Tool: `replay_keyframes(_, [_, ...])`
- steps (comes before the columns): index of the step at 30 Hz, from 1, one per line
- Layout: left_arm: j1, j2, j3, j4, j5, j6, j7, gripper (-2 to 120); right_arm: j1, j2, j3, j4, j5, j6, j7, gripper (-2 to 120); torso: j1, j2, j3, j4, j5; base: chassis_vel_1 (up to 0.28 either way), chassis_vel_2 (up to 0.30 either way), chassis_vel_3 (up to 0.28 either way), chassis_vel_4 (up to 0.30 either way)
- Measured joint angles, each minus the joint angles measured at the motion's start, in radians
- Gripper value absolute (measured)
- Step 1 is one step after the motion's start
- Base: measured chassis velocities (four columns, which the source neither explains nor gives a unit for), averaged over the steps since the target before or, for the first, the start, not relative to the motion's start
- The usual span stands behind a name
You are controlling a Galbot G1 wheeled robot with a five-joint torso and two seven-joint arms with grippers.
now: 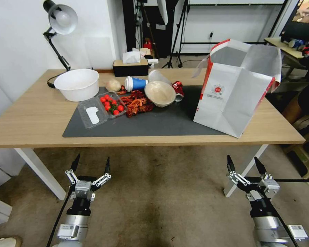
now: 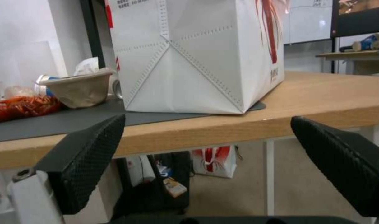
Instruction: Pick up the food delivery bag from the floor and place it on the table.
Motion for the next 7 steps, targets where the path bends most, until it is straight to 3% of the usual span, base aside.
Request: replay_keyframes(7, [0.0,0.0,0.0,0.0,0.0,0.0,-0.001,100,0.0,0.0,0.001,0.001,0.001,0.0,-0.001,100,0.0,0.0,0.0,0.0,0.0,0.0,0.0,0.0,0.0])
